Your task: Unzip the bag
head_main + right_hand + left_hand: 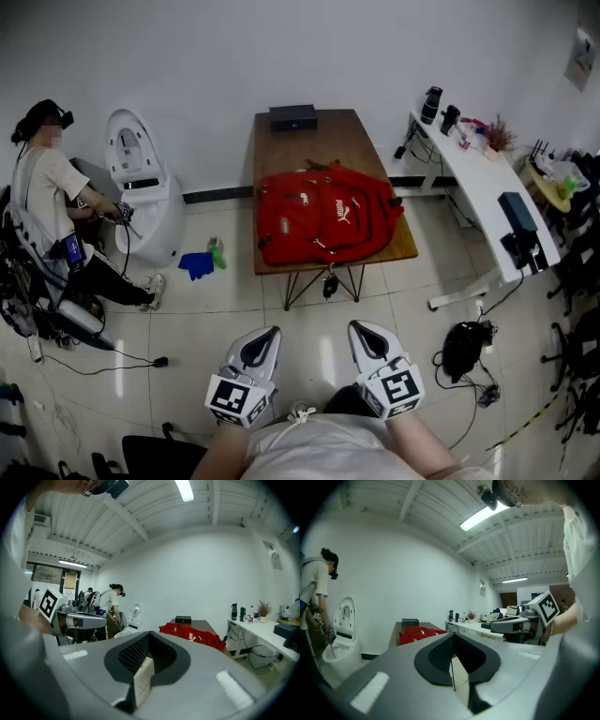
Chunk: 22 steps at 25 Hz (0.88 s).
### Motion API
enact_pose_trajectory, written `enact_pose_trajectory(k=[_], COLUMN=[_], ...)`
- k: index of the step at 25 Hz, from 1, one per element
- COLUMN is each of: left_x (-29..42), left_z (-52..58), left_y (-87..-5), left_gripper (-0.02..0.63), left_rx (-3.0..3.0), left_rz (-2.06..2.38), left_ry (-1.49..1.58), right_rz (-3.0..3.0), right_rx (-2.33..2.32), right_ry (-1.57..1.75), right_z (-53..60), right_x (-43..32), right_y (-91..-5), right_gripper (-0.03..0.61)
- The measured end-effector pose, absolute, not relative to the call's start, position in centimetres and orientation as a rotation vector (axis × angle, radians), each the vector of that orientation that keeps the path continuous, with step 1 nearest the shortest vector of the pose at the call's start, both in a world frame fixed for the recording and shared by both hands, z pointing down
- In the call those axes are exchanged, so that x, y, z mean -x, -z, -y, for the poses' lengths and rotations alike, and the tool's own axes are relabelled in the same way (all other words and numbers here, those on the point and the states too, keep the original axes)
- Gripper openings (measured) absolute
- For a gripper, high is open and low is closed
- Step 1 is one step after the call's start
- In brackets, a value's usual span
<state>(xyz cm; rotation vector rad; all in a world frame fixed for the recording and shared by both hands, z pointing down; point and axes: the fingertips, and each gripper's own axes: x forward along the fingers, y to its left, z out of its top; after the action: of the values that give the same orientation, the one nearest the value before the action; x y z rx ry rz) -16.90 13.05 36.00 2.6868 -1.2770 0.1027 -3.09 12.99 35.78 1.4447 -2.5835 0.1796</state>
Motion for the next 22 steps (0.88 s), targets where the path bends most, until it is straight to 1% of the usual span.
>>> enact_pose_trajectory(k=[6, 11, 22], left_x=[16.5, 15.1, 9.0], left_z=[-10.4, -5.9, 6.7], left_y=[-37.1, -38.1, -39.8], left_gripper=[0.008, 0.008, 0.008], left_rx=[-2.687, -2.657, -2.620], left_rz=[1.221, 1.227, 1.250], left_ry=[-0.086, -0.092, -0.153], right_rz=[2.550, 2.567, 2.571], right_rx=[-1.464, -1.435, -1.332], right_ry=[-0.227, -0.213, -0.308], right_z=[-10.0, -5.6, 6.9], right_x=[2.8, 1.3, -3.0], right_y=[-37.3, -38.2, -40.0], right_gripper=[0.005, 0.005, 0.005])
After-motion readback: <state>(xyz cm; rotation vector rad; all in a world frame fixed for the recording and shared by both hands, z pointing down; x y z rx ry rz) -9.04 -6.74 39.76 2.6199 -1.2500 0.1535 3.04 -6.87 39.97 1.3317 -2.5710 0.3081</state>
